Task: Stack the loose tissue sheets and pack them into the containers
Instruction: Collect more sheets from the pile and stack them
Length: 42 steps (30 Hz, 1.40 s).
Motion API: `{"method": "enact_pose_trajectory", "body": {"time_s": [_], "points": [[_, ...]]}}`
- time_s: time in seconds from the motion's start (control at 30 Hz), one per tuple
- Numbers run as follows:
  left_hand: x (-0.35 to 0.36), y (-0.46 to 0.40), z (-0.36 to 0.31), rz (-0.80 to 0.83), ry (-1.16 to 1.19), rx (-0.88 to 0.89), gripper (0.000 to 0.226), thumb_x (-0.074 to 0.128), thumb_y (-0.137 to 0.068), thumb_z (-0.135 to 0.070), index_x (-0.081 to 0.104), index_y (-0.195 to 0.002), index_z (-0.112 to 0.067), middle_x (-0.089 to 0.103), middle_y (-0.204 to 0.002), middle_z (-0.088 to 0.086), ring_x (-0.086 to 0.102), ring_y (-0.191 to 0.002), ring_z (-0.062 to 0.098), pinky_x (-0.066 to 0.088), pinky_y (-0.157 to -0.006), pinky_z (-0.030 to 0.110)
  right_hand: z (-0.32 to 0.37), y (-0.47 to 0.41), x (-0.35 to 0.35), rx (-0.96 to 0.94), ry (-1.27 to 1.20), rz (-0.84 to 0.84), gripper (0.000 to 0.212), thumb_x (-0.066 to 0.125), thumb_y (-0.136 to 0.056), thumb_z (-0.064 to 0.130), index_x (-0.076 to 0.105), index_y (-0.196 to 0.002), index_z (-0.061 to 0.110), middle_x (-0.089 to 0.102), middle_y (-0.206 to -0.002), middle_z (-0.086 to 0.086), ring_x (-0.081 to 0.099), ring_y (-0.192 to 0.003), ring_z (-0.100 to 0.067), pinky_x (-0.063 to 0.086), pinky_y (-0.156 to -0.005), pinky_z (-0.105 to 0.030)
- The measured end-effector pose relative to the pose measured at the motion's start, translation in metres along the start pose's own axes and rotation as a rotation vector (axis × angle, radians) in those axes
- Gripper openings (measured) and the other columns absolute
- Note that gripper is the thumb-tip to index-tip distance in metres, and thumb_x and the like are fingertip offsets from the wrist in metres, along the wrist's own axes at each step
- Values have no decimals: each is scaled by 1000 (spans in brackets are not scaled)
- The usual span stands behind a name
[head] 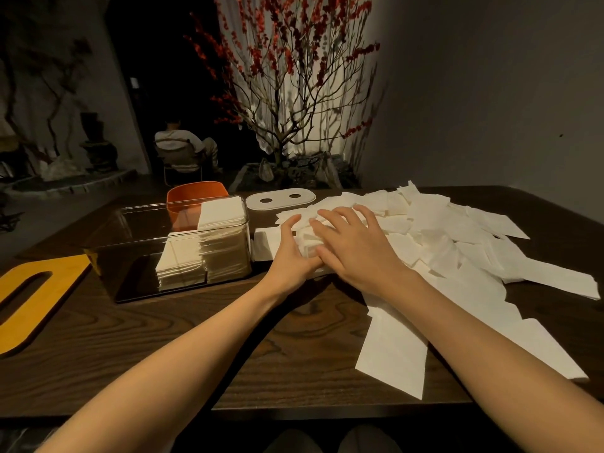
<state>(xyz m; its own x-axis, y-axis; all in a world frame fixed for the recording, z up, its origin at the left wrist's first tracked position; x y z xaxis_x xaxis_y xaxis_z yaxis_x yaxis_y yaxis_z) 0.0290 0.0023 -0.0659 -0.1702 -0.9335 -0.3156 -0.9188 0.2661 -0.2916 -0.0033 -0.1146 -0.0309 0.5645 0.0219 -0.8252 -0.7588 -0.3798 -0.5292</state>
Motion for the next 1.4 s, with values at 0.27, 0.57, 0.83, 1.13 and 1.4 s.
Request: {"method": "enact_pose_trajectory", "body": {"time_s": [0.27, 0.57, 0.83, 1.13, 1.4], "points": [[-2, 1, 3, 11, -24, -36, 92, 76, -80, -10, 13, -147, -23, 36, -144, 8, 34, -127, 10, 31, -103, 20, 2, -2, -6, 62, -280, -251, 12, 74, -82, 18, 75, -94, 15, 70, -101, -5, 62, -98, -26, 45, -88, -39], [-1, 0, 3, 23, -49, -16, 95, 76, -80, -9, 10, -147, -23, 29, -151, 8, 32, -136, 18, 26, -98, 12, -1, -20, -5, 121, -274, -96, 19, 56, -95, 34, 70, -103, 25, 56, -116, 4, 42, -116, -14, 20, -104, -32], [-1, -3, 2, -15, -17, 54, 92, 77, -80, -10, 16, -147, -23, 34, -143, 1, 36, -122, 6, 34, -88, 3, 1, -35, -7, 98, -324, 38, 19, 55, -95, 35, 67, -108, 27, 53, -122, 5, 39, -120, -13, 20, -106, -33], [-5, -6, 11, 78, -18, -18, 82, 82, -73, -26, 32, -138, -24, 37, -129, -6, 42, -120, 11, 39, -102, 16, -44, -7, 13, 94, -629, 313, 95, 76, -74, 49, 18, -148, 41, 30, -151, 7, 26, -136, -14, 27, -110, -39], [-14, -6, 13, 189, 102, -103, 82, 77, -77, -8, 28, -140, -26, 46, -126, 1, 52, -111, 13, 49, -84, 14, -74, 15, 34, 289, -950, 505, 75, 79, -75, 37, 34, -135, 34, 38, -135, 9, 41, -122, -9, 46, -95, -18]]}}
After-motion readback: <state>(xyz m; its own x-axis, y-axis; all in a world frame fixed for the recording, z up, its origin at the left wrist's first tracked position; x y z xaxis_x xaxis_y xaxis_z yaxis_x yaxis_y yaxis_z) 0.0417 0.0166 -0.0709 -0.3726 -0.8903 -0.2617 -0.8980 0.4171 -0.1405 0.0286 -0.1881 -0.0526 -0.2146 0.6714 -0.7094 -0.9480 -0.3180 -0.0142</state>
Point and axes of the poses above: each hand's wrist, its own y-axis away from the middle knuckle, its own x-axis out of the palm, z = x × y, the point moved 4 cm from there along -y, towards the middle knuckle
